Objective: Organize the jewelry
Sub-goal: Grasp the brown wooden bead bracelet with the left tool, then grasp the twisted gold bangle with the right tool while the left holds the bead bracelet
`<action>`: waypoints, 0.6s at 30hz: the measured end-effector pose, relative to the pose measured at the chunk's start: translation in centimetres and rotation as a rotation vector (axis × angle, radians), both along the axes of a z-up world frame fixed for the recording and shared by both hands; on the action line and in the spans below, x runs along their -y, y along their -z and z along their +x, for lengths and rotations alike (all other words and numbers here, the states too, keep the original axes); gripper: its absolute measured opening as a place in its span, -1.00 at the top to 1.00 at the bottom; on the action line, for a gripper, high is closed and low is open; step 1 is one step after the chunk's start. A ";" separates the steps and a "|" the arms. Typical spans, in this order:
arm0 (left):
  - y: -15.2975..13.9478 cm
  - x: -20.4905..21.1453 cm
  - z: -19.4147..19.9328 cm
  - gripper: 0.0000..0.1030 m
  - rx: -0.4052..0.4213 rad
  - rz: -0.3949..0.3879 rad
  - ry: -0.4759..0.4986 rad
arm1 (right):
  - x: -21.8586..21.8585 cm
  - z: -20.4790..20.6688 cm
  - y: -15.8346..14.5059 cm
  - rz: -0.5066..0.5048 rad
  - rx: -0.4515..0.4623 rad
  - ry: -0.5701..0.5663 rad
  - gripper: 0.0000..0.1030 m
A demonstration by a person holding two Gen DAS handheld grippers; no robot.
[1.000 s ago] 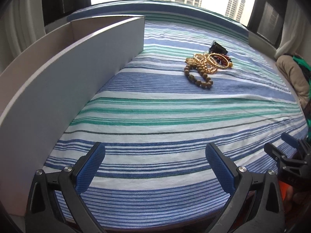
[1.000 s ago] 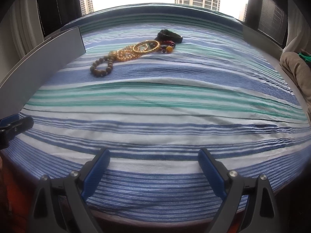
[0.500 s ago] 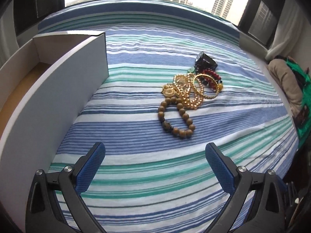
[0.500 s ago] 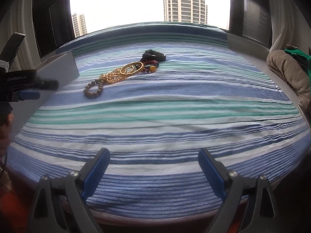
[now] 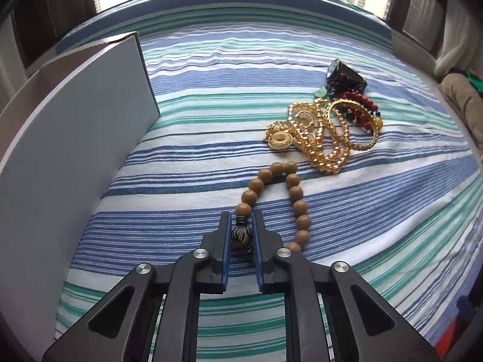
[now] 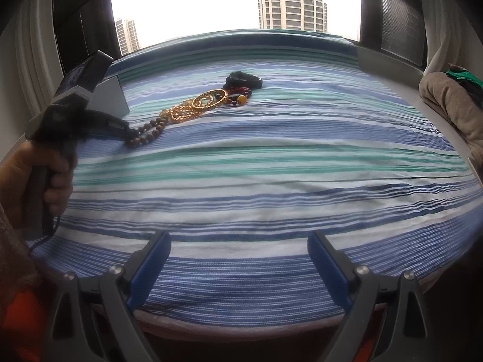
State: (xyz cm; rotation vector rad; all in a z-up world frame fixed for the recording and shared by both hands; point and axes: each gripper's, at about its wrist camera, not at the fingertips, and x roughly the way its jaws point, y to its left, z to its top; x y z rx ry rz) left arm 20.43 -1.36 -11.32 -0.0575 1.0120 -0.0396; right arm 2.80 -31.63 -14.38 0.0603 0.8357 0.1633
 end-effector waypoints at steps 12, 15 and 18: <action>-6.6 -7.5 -7.3 0.77 0.110 -0.342 -0.081 | 2.7 11.6 -3.5 0.337 -0.099 -0.045 -0.81; -7.3 -8.3 -8.4 0.77 0.128 -0.360 -0.104 | 1.3 17.9 -3.7 0.320 -0.136 -0.035 -0.28; -7.8 -9.5 -9.5 0.77 0.138 -0.375 -0.120 | -0.3 23.3 -2.3 0.343 -0.226 -0.008 -0.09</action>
